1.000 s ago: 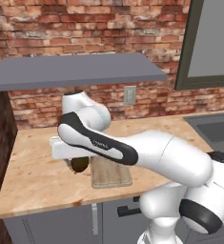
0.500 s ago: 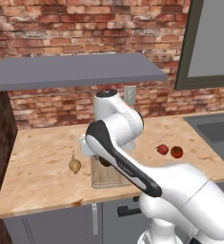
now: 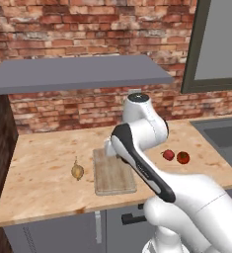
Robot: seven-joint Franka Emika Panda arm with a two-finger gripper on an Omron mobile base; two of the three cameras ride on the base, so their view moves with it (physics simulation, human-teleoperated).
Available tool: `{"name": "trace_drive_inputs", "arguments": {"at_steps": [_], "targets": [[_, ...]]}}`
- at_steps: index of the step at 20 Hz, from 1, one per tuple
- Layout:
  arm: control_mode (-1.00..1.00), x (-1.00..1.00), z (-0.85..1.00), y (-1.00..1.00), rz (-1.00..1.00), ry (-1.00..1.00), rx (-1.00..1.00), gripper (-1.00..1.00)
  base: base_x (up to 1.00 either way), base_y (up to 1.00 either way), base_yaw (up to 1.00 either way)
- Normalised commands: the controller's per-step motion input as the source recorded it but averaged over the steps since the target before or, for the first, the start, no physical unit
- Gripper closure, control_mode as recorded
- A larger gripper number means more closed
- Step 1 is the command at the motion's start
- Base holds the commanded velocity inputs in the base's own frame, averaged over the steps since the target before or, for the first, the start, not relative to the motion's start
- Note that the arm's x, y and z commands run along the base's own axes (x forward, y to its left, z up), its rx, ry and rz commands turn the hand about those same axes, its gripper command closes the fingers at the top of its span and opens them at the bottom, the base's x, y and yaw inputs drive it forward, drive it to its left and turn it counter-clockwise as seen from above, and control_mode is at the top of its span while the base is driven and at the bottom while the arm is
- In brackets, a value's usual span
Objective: Place the avocado, onion, tomato, and bell pepper on the cutting board.
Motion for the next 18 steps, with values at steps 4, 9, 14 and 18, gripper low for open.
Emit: {"name": "trace_drive_inputs", "arguments": {"at_steps": [4, 9, 14, 18], "targets": [[-1.00, 0.82, -0.02, -0.21, 0.22, 0.00, 0.01, 1.00, 0.00, 0.00, 0.00], [-1.00, 0.73, -0.06, -0.09, 0.14, 0.00, 0.00, 1.00, 0.00, 0.00, 0.00], [-1.00, 0.59, -0.15, 0.00, 0.11, 0.00, 0.00, 1.00, 0.00, 0.00, 0.00], [-1.00, 0.52, -0.32, 0.00, 0.07, 0.00, 0.00, 1.00, 0.00, 0.00, 0.00]]}}
